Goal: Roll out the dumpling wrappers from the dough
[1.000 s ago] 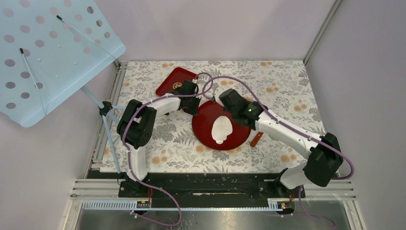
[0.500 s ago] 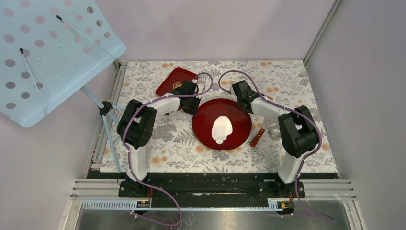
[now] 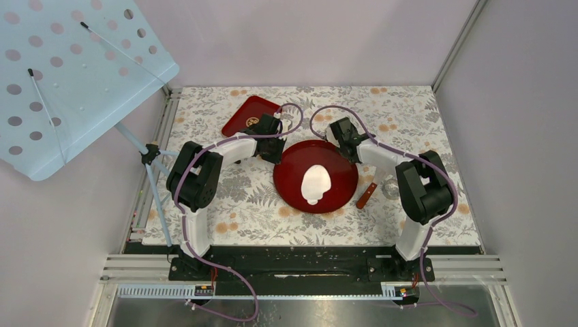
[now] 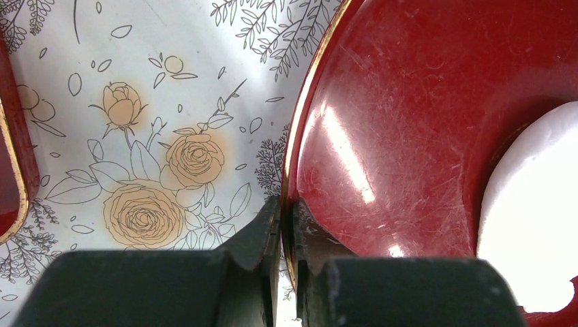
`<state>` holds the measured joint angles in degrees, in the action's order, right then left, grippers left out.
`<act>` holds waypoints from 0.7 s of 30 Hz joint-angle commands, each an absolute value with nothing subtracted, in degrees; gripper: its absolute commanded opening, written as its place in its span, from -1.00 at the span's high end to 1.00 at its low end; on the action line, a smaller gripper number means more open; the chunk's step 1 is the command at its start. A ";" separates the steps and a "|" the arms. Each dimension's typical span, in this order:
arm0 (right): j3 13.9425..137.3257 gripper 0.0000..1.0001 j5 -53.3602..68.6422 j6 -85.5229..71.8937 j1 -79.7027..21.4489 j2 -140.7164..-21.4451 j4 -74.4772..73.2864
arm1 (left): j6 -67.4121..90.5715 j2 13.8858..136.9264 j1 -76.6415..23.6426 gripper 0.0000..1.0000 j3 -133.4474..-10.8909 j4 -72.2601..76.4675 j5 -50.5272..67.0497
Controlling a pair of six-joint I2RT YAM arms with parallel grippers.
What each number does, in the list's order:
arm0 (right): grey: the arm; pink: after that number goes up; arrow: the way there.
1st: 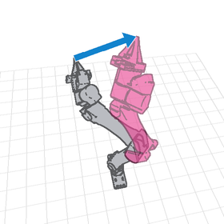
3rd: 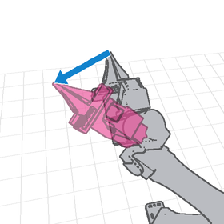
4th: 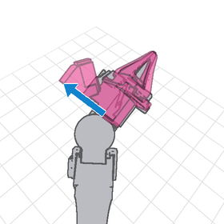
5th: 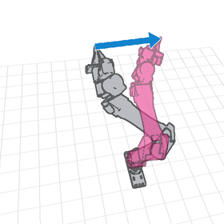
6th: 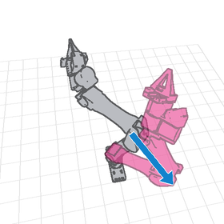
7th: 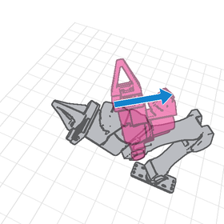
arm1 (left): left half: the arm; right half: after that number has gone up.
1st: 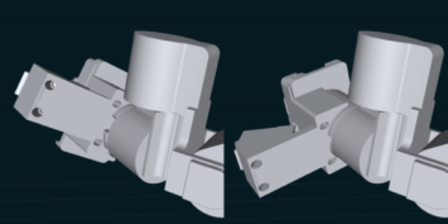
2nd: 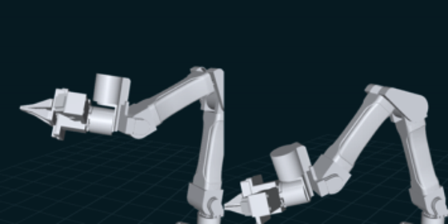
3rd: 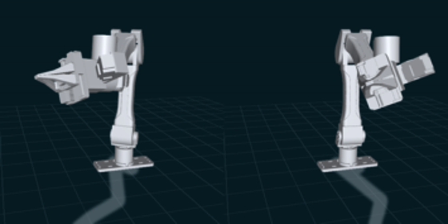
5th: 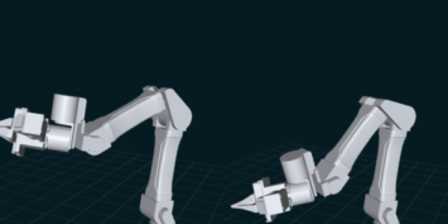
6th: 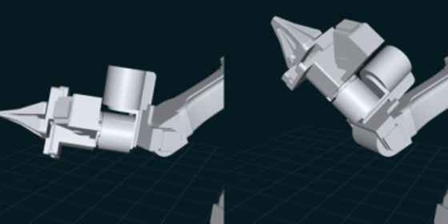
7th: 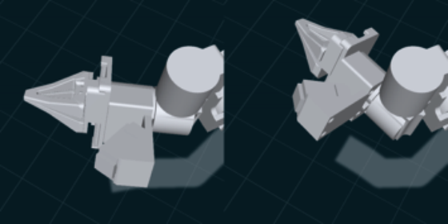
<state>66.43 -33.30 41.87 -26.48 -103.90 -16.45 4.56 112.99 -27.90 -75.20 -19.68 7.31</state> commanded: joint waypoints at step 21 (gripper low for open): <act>57.74 -0.27 -19.87 36.74 -27.07 -98.52 -25.16 | 2.53 113.51 -27.42 1.00 -74.90 -22.59 6.59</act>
<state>59.48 -25.32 38.48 -26.74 -98.96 -20.93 4.56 112.99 -27.90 -75.20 -19.68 7.31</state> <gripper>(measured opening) 0.633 0.076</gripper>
